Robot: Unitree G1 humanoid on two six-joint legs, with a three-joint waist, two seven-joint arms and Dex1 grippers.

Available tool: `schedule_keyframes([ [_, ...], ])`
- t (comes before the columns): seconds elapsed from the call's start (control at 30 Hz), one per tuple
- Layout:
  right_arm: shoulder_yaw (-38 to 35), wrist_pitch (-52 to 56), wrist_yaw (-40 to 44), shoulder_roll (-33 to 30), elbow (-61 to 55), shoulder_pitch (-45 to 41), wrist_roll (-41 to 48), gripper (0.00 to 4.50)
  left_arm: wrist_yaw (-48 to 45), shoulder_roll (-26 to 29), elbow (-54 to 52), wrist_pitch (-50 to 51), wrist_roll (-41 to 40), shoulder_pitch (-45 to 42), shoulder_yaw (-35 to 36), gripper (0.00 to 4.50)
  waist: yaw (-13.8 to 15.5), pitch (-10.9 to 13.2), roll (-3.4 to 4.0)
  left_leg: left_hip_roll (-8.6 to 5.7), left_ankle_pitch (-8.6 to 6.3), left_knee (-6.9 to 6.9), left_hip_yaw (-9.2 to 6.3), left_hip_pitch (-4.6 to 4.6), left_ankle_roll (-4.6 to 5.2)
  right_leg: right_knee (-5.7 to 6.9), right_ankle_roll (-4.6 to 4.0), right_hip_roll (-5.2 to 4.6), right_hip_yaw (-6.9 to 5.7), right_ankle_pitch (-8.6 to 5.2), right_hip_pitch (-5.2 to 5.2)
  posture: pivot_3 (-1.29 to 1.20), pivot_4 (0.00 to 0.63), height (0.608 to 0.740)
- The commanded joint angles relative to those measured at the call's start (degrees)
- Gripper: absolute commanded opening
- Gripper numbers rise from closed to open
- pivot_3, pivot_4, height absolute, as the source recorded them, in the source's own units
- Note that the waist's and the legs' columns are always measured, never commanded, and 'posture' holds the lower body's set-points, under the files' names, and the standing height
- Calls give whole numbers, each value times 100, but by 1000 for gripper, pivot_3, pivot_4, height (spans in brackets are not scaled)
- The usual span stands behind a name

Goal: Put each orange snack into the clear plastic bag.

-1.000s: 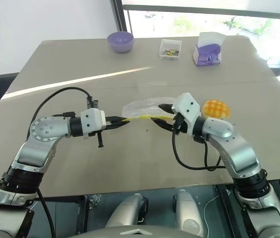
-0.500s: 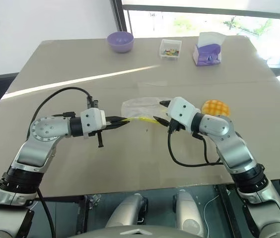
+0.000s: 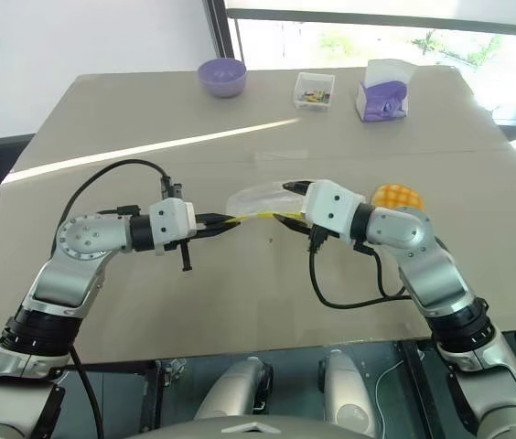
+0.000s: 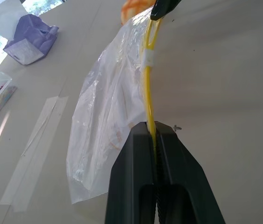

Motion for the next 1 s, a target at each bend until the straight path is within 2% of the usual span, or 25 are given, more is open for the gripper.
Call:
schedule_keyframes([
  [0.03, -104, -197, 112, -87, -246, -66, -12, 2481, 35, -6, -122, -69, -49, -45, 66, 0, 0, 0, 0, 0, 0, 0, 0, 0, 0, 0, 0, 0, 0, 0, 0, 0, 150, 740],
  [0.83, -12, -440, 10, -113, 204, -40, -632, 2481, 52, -42, -181, -77, -36, -30, 64, 0, 4, 0, 0, 0, 0, 0, 0, 0, 0, 1, 0, 0, 0, 0, 0, 0, 150, 740],
  [1.0, 113, -476, -101, -103, 366, -129, -1022, 2481, 62, -71, -237, -90, -9, -13, 20, 0, 3, 0, 0, 0, 0, 0, 0, 0, 0, 1, 0, 0, 0, 0, 0, 0, 150, 740],
])
